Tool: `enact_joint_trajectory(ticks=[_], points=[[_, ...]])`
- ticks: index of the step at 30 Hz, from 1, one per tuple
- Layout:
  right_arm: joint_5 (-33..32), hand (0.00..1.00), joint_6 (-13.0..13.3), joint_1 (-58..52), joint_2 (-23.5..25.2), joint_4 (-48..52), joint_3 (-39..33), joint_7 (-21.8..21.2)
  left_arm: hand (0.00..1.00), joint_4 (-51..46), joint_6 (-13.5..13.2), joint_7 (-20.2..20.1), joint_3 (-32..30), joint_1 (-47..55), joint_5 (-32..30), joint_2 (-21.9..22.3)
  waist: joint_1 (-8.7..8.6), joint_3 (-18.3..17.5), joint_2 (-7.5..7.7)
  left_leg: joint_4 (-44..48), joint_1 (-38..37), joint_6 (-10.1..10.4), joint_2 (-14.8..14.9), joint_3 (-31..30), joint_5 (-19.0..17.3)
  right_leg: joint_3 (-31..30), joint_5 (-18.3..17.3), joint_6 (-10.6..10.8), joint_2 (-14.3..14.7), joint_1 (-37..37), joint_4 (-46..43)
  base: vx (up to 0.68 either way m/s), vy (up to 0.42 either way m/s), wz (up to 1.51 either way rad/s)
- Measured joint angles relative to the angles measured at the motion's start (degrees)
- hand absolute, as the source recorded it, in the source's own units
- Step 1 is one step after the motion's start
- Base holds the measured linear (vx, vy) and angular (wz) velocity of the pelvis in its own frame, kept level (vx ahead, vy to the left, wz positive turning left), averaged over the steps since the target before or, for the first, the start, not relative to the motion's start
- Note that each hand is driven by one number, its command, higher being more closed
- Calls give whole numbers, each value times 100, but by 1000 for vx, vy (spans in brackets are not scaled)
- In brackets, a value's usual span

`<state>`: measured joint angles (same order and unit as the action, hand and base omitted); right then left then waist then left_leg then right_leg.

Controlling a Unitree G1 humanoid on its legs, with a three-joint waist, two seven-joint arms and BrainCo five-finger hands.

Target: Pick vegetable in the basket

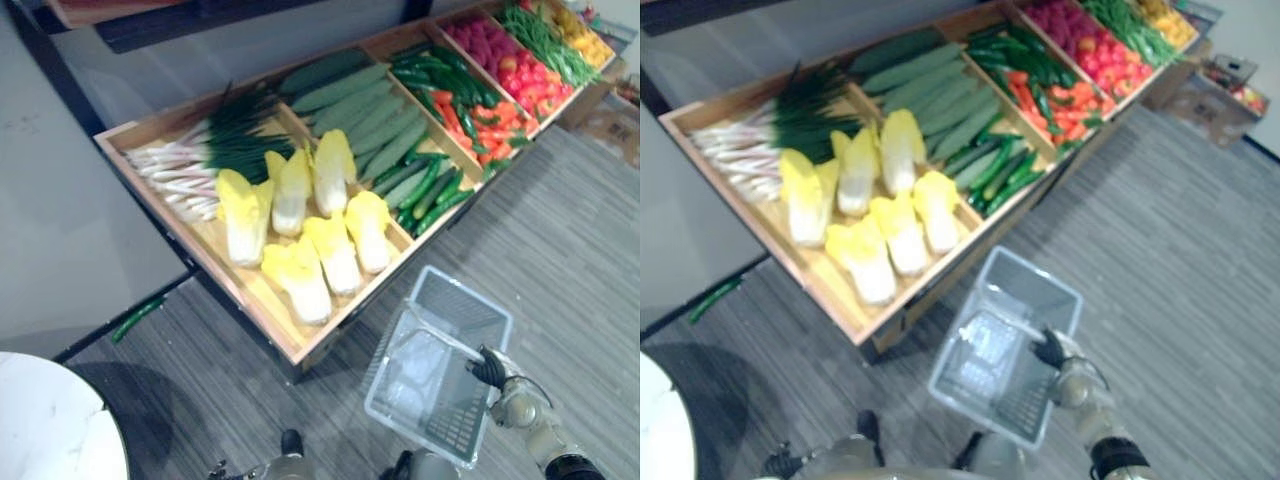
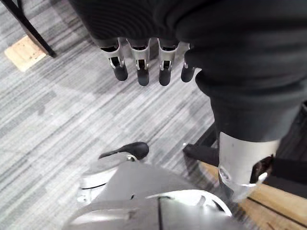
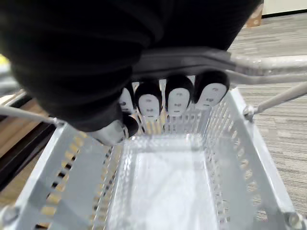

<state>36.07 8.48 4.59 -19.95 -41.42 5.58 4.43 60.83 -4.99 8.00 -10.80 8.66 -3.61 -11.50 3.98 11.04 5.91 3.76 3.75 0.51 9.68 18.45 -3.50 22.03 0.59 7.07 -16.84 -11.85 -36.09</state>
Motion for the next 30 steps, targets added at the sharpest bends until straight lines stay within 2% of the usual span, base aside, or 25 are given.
enact_joint_trajectory(ticks=[1,2,3,5,6,7,8,9,10,12,14,16,18,19,20,22,23,25,26,30], points=[[0,100,-8,15,1,-86,-1,0,0,-11,7,1,-36,-21,0,-10,-6,1,-2,13,53,16,26,-72,10,41,-7,-12,-37,1,126,55,-124,62],[-4,100,-27,108,11,-475,-6,4,0,-70,-8,30,-126,-69,8,-42,-14,10,-17,42,277,116,160,-396,73,-49,-1,-10,-81,-10,788,66,-166,67],[-4,100,-35,133,19,-574,-15,6,0,-103,-7,35,-150,-73,14,-58,-12,7,-14,46,333,158,205,-505,98,-113,21,-8,-82,-2,1032,75,-229,80],[-11,100,-63,199,30,-851,-102,43,0,-168,1,58,-207,-98,44,-111,20,9,-20,25,522,321,370,-816,193,-473,146,41,-32,2,1715,59,-266,68],[-12,100,-75,232,26,-1050,-326,38,0,-156,4,66,-205,-209,112,-181,45,0,-4,-75,650,538,476,-1151,323,-765,439,19,-9,-3,2120,48,-329,81],[-21,100,-78,238,26,-1106,-396,42,0,-159,2,71,-201,-247,121,-213,47,-22,30,-132,696,645,507,-1282,390,-862,608,23,6,0,2233,33,-476,110],[-72,100,-86,243,39,-1182,-521,46,0,-154,-15,84,-206,-323,125,-290,49,-33,87,-298,724,875,514,-1511,555,-1005,883,260,47,27,2298,-3,-463,86],[-119,100,-110,313,7,-1328,-638,58,0,-136,-21,116,-231,-379,128,-203,113,-38,-44,-518,728,961,723,-1646,785,-914,399,324,225,121,2243,-18,-475,69],[-128,100,-141,356,-2,-1371,-663,61,0,-124,-44,119,-252,-378,128,-134,125,-44,-74,-593,740,1018,783,-1652,897,-776,171,349,277,136,2244,-31,-365,35],[-252,100,-211,384,-36,-1443,-744,85,0,41,-65,195,-320,-407,270,134,75,-43,-120,-741,826,1100,871,-1749,1167,-342,-551,414,409,336,2496,-63,-435,26],[-326,100,-242,321,-72,-1618,-756,98,0,87,-62,225,-428,-376,603,396,63,-47,-340,-830,816,1080,1122,-1732,1396,-191,-606,356,726,527,2712,-37,-308,20],[-355,100,-293,154,-67,-1659,-822,192,0,59,-81,292,-591,-378,885,484,79,-46,-337,-832,737,1019,1123,-1570,1660,-123,-637,303,753,696,2730,4,-152,28],[-353,100,-304,8,-98,-1751,-977,267,0,-10,-90,337,-659,-385,1189,489,61,-51,-334,-831,725,858,1043,-1284,1810,0,-667,259,714,820,2815,-4,-71,32],[-383,100,-317,-79,-111,-1761,-1132,281,0,-191,-115,475,-668,-385,1412,518,63,-51,-336,-838,773,755,940,-1090,1925,59,-678,245,640,811,2821,-40,21,40],[-472,100,-320,-185,-124,-1779,-1265,304,0,-423,-122,561,-707,-386,1537,565,61,-69,-382,-868,839,745,841,-1059,2031,144,-682,239,568,801,2815,-52,37,39],[-500,100,-322,-336,-134,-1796,-1435,319,0,-882,-180,737,-755,-363,1714,683,65,-93,-446,-875,912,729,713,-1051,2042,238,-715,245,461,795,2818,-53,91,39],[-500,100,-335,-447,-133,-1803,-1540,394,0,-1517,-236,922,-770,-316,1805,818,69,-92,-457,-855,953,717,542,-908,1994,278,-734,269,309,801,2813,-55,144,37],[-502,100,-327,-511,-128,-1795,-1633,422,0,-2287,-287,1031,-871,-204,1807,949,69,-118,-500,-923,967,635,434,-838,1938,275,-680,348,240,808,2841,-41,183,31],[-507,100,-317,-536,-76,-1798,-1708,452,0,-2933,-405,1232,-999,-244,1761,1004,61,-124,-511,-929,1030,620,384,-832,1848,263,-651,375,242,818,2930,-34,163,24],[-516,100,-270,-559,87,-1798,-1928,511,0,-3970,-516,1673,-1122,-368,1282,1035,50,-149,-551,-934,1030,649,293,-886,1772,164,-562,381,244,927,3105,-64,98,14]])
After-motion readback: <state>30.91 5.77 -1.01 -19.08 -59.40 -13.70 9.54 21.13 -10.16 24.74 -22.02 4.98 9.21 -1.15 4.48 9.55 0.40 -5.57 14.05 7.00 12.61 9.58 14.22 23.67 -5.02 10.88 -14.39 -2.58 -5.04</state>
